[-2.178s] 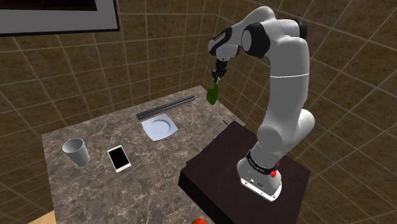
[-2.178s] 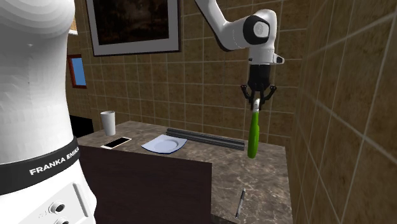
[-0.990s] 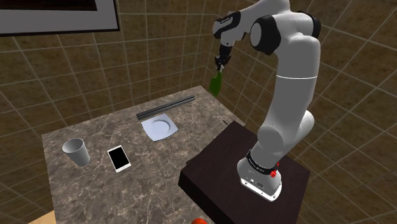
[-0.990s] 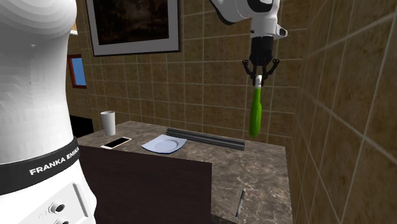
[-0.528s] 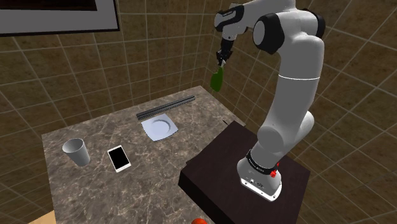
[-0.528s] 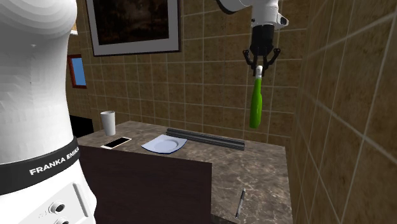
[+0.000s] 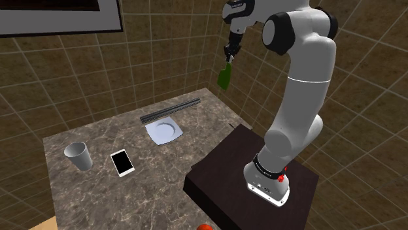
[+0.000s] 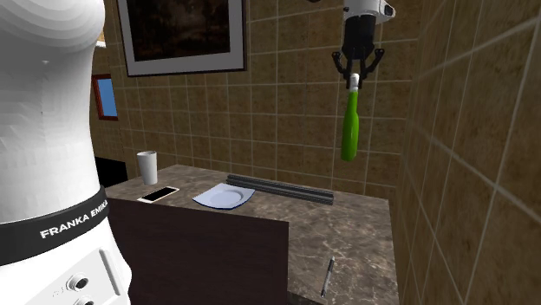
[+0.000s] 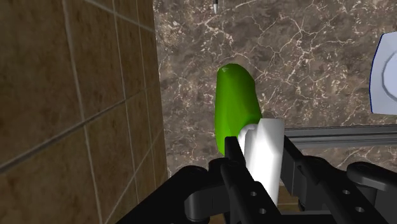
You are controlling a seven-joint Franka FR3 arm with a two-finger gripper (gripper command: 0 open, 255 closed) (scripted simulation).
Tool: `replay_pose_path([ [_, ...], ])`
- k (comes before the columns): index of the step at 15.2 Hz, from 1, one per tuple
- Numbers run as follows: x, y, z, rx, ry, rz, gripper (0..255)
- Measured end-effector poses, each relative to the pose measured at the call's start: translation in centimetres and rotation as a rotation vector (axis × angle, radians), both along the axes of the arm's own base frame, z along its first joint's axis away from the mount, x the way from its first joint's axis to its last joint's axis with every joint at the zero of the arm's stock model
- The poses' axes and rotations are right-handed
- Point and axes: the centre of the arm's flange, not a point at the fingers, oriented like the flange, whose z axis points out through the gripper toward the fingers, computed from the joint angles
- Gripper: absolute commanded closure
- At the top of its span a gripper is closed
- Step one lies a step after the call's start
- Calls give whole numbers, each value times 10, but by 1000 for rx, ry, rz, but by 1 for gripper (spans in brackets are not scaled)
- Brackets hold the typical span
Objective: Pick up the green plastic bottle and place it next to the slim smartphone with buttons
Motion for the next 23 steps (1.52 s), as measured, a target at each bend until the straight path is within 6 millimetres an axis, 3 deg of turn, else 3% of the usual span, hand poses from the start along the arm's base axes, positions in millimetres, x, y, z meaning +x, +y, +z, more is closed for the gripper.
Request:
replay_pose_path([
  [15,-1,5,75,0,0,0,255],
  [23,-12,104,77,1,1,1,255],
])
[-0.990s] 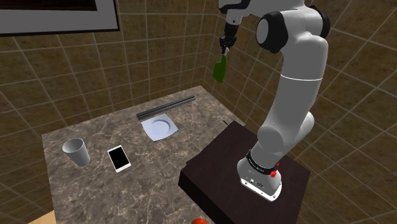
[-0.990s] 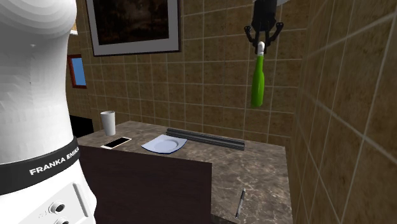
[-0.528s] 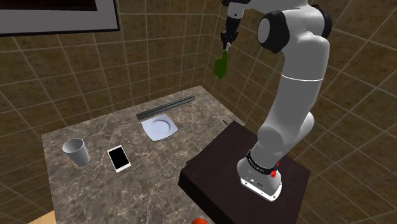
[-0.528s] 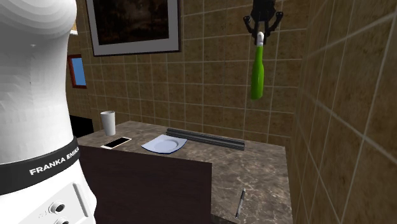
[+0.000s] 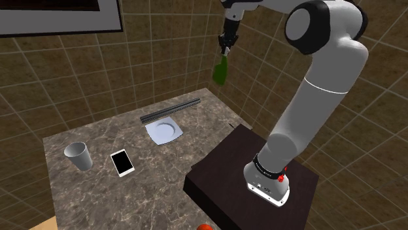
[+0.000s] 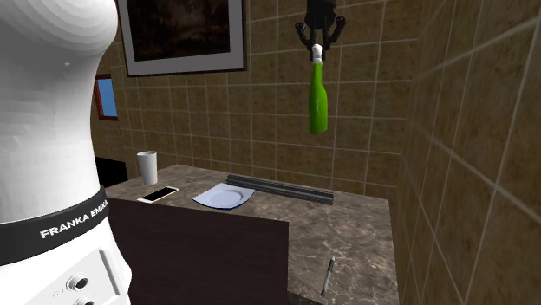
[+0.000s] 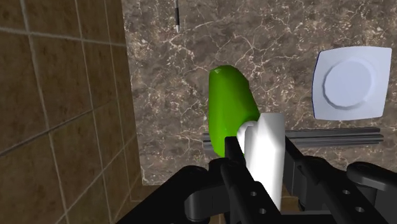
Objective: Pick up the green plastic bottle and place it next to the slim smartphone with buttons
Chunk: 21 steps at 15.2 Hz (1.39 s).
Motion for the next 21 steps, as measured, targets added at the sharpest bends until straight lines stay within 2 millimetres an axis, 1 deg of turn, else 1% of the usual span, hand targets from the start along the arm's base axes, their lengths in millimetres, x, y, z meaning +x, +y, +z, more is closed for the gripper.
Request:
replay_pose_path([
  [3,-5,37,1,0,0,0,255],
  [4,-3,51,-1,0,0,0,255],
  [8,-14,107,2,0,0,1,255],
  [9,-13,117,0,-1,0,0,255],
  [10,-14,132,2,0,0,1,255],
  [14,-22,186,0,-1,0,1,255],
  [17,-28,223,0,-1,0,0,255],
  [19,-30,249,4,0,0,1,255],
  [21,-34,277,3,-1,0,1,255],
])
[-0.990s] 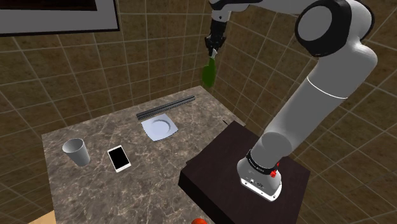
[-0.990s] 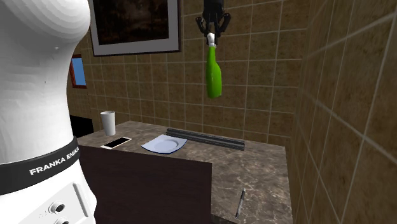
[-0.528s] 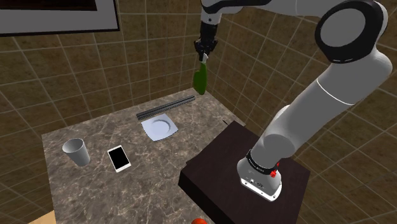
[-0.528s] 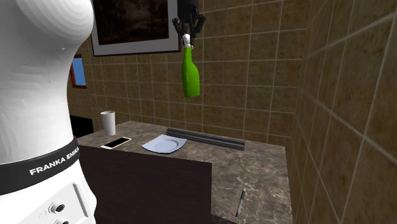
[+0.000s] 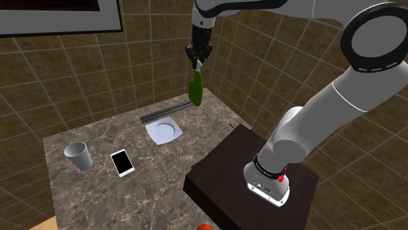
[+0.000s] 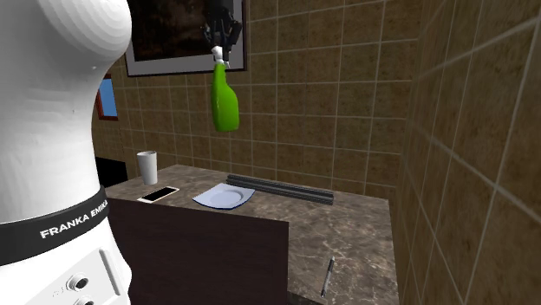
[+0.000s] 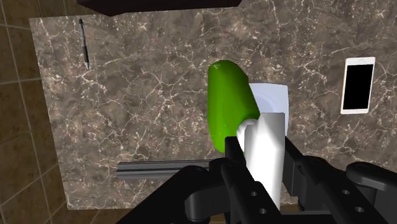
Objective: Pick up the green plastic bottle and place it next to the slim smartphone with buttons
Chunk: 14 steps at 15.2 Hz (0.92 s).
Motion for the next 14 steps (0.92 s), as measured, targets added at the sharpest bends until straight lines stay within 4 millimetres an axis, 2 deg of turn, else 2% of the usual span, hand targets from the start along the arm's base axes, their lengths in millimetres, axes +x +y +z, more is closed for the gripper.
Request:
replay_pose_path([
  [6,-5,75,-2,0,0,-1,255],
  [10,-18,134,-1,0,0,1,255],
  [14,-22,184,1,0,0,0,255],
])
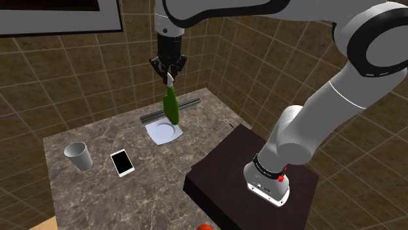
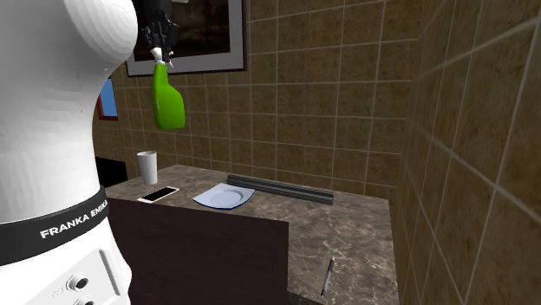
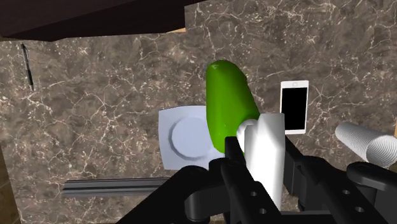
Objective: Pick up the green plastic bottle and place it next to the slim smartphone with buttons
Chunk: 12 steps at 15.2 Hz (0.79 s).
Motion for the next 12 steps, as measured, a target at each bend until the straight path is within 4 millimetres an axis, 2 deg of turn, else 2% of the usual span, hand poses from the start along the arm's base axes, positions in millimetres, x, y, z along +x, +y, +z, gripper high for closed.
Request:
replay_pose_path([
  [7,-9,84,-2,-1,0,0,255],
  [8,-9,90,-4,0,0,0,255],
  [12,-11,96,-23,0,1,-1,255],
])
